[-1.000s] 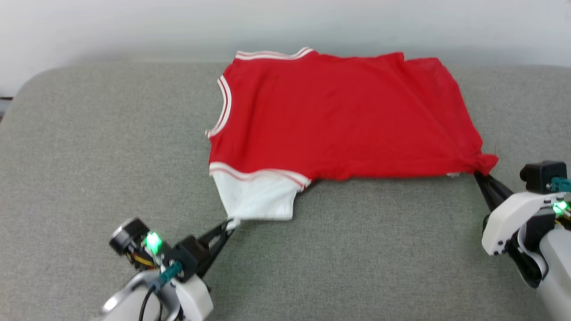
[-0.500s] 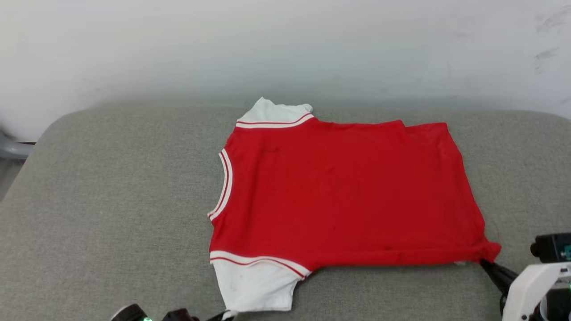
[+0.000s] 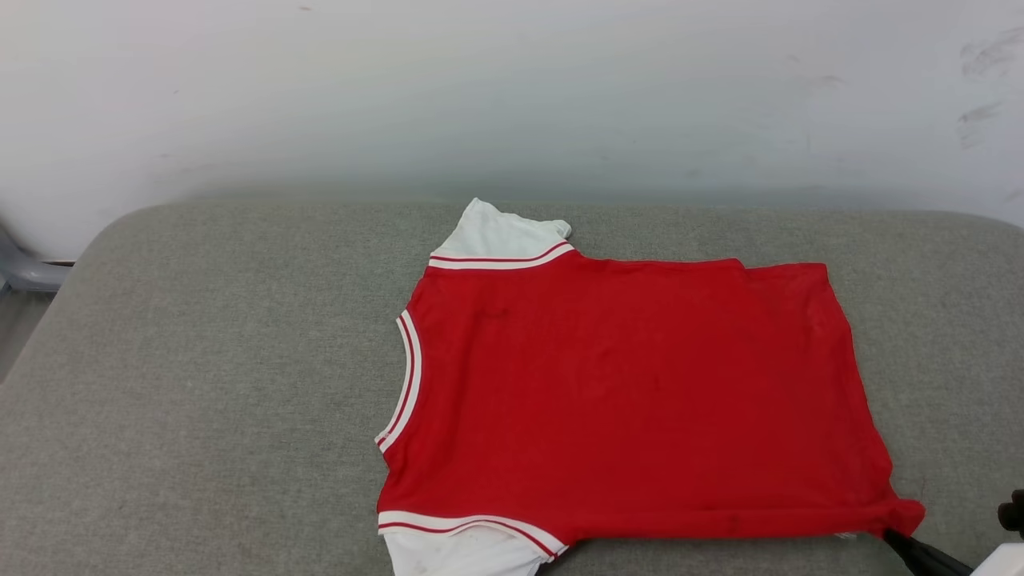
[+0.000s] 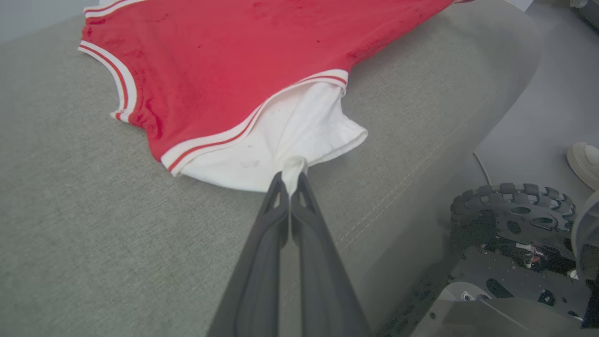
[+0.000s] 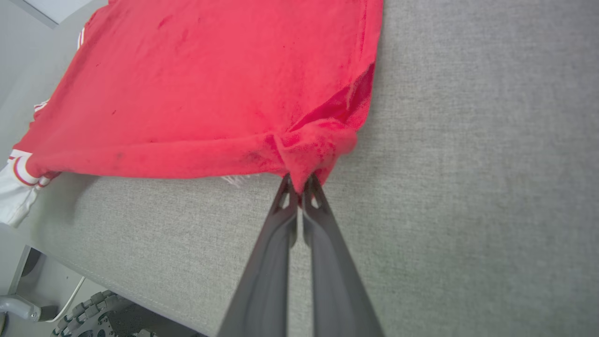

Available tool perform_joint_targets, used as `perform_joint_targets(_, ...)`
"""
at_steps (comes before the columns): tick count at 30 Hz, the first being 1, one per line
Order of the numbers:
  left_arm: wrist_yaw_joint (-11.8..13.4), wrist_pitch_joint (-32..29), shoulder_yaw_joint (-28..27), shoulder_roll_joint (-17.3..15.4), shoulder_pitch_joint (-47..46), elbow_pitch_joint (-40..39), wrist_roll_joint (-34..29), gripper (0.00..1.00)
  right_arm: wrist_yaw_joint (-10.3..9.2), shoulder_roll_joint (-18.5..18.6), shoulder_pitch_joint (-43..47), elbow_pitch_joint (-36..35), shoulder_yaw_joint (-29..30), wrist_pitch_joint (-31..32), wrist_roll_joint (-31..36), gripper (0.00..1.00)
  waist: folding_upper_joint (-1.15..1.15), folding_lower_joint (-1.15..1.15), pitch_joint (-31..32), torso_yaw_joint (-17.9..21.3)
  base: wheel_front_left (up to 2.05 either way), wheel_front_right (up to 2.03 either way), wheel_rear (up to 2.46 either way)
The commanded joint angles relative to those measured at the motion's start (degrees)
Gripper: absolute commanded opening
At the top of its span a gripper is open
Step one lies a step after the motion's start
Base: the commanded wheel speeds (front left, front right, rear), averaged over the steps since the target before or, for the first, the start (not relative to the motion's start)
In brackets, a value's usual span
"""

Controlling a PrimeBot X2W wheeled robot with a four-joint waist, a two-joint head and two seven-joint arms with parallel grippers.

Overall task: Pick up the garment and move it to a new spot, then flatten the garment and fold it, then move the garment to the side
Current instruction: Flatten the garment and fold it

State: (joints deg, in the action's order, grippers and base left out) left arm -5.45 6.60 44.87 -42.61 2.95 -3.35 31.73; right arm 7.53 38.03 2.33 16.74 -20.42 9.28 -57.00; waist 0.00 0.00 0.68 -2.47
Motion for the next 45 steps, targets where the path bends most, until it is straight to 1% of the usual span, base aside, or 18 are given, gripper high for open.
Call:
perform_joint_targets(1,0.6,0.8,-0.8,-0.1,-0.3,-0.5,0.1,0.0,-0.09,0.4,1.0,-1.1,1.0,-0.1,0.1,0.0,0.0,0.0,-0.1,0.1,0.0,0.0,0.0)
perform_joint_targets(4,0.9,2.5,-2.2,-0.7,-1.8,-0.6,-0.3,0.0,-0.08,0.0,1.3,-3.4,2.7,0.6,0.1,0.0,0.0,0.0,-0.7,0.3,0.0,0.0,0.0)
perform_joint_targets(10,1.2,4.2,-5.1,-0.3,-7.1,-0.5,-0.9,0.0,-0.08,-0.6,-0.5,-6.7,6.3,2.7,0.3,0.0,0.0,0.0,-3.0,0.6,0.0,0.0,0.0)
perform_joint_targets(13,1.2,4.0,-6.3,-0.3,-10.1,-0.2,-1.3,0.0,-0.08,-1.3,-1.8,-7.9,7.4,3.8,0.9,0.0,0.0,0.0,-4.9,0.9,0.0,0.0,0.0)
perform_joint_targets(17,0.6,3.1,-7.0,0.0,-14.4,0.8,-1.8,0.0,-0.07,-1.9,-4.3,-8.6,8.3,5.5,2.2,0.0,0.0,0.0,-7.7,1.3,0.0,0.0,0.0)
perform_joint_targets(27,-0.8,0.6,-5.5,1.6,-23.6,6.7,-3.4,0.0,-0.07,-3.5,-11.6,-5.8,8.0,8.9,6.6,0.0,0.0,0.0,-13.2,2.0,0.0,0.0,0.0)
perform_joint_targets(29,-1.0,0.3,-4.9,2.4,-25.2,8.5,-3.4,0.0,-0.08,-3.7,-12.8,-5.0,7.8,9.5,7.4,0.0,0.0,0.0,-14.1,1.9,0.0,0.0,0.0)
perform_joint_targets(30,-1.3,0.0,-4.1,3.5,-28.0,11.5,-4.1,0.0,-0.08,-4.0,-14.6,-3.9,7.5,10.3,8.1,0.0,0.0,0.0,-15.3,1.9,0.0,0.0,0.0)
perform_joint_targets(36,-1.6,-0.6,-2.4,6.0,-32.6,18.2,-4.7,0.0,-0.07,-4.7,-16.9,-1.7,7.1,11.8,9.0,0.0,0.0,0.0,-16.8,1.7,0.0,0.0,0.0)
perform_joint_targets(37,-1.6,-0.7,-2.0,6.4,-33.2,19.4,-4.5,0.0,-0.08,-4.9,-17.2,-1.2,7.2,11.9,9.3,0.13,0.0,0.0,-17.0,1.7,0.0,0.0,0.0)
perform_joint_targets(38,-1.7,-0.9,-1.7,6.7,-33.8,20.6,-4.4,0.0,-0.08,-5.0,-17.6,-0.9,7.3,11.9,9.9,0.6,0.0,0.0,-17.1,1.7,0.0,0.0,0.0)
perform_joint_targets(39,-1.7,-1.2,-1.4,7.1,-34.4,21.7,-4.5,0.33,-0.08,-5.1,-17.9,-0.8,6.9,12.0,10.4,1.0,0.0,0.0,-17.2,1.7,0.0,0.0,0.0)
perform_joint_targets(40,-1.8,-1.2,-1.1,7.3,-34.9,22.9,-4.9,1.0,-0.08,-5.3,-18.1,-0.6,6.8,11.9,10.7,1.0,0.0,0.0,-17.2,1.7,0.0,0.0,0.0)
perform_joint_targets(45,-1.0,0.8,-1.3,9.6,-35.5,27.4,-4.1,1.0,-0.08,-6.0,-18.6,-0.2,6.2,10.9,11.8,1.0,0.0,0.0,-15.9,1.6,0.0,0.0,0.0)
